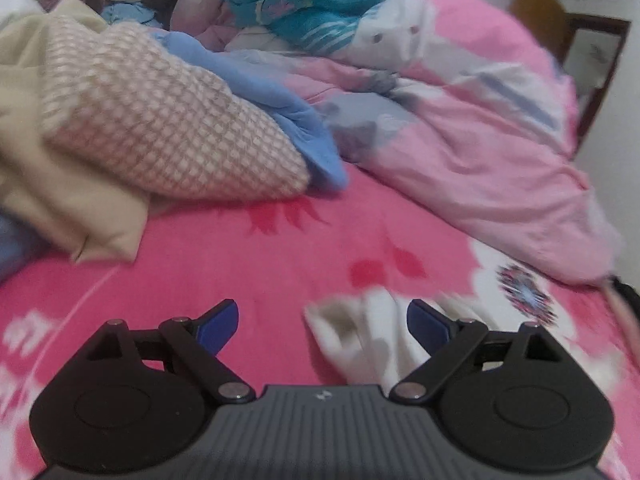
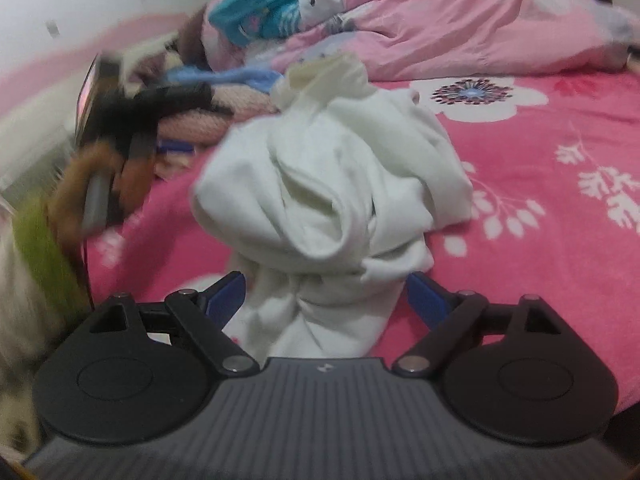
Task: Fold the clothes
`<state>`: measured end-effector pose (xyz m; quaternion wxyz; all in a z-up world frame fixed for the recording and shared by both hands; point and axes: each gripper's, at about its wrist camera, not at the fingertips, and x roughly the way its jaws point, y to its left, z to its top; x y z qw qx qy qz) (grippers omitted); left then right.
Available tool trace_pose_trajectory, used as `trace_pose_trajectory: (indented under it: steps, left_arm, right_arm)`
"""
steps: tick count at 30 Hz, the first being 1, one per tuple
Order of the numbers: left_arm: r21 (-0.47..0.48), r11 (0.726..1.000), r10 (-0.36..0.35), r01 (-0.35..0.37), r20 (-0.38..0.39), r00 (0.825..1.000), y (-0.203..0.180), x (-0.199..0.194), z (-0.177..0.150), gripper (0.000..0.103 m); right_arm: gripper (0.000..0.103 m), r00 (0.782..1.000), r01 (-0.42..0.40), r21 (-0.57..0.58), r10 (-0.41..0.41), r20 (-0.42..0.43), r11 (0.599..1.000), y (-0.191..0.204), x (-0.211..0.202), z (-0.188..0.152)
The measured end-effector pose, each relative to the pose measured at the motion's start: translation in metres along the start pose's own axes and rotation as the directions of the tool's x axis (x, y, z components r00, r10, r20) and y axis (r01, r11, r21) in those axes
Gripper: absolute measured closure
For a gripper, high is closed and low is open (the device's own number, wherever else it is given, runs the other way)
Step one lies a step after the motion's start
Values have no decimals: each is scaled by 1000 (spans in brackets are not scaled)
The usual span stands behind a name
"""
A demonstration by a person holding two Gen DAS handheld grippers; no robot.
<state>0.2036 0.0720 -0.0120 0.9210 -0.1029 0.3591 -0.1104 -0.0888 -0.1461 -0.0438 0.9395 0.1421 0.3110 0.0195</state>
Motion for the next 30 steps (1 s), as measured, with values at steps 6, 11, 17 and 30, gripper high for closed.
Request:
trace_pose_trajectory:
  steps: [6, 11, 17, 30]
  left_arm:
    - [116, 989, 109, -97, -104, 989, -28, 73, 16, 32]
    - [262, 953, 204, -153, -182, 962, -51, 105, 13, 47]
    - [363, 926, 203, -100, -257, 945, -63, 76, -4, 68]
    - [515, 857, 177, -1, -294, 939, -62, -32, -68, 85]
  right_arm:
    - [14, 997, 82, -111, -83, -3, 990, 20, 26, -8]
    - [15, 996, 91, -115, -89, 18, 989, 10, 35, -6]
    - [61, 992, 117, -26, -116, 42, 993, -17, 27, 6]
    - [72, 989, 148, 7, -148, 28, 989, -121, 39, 69]
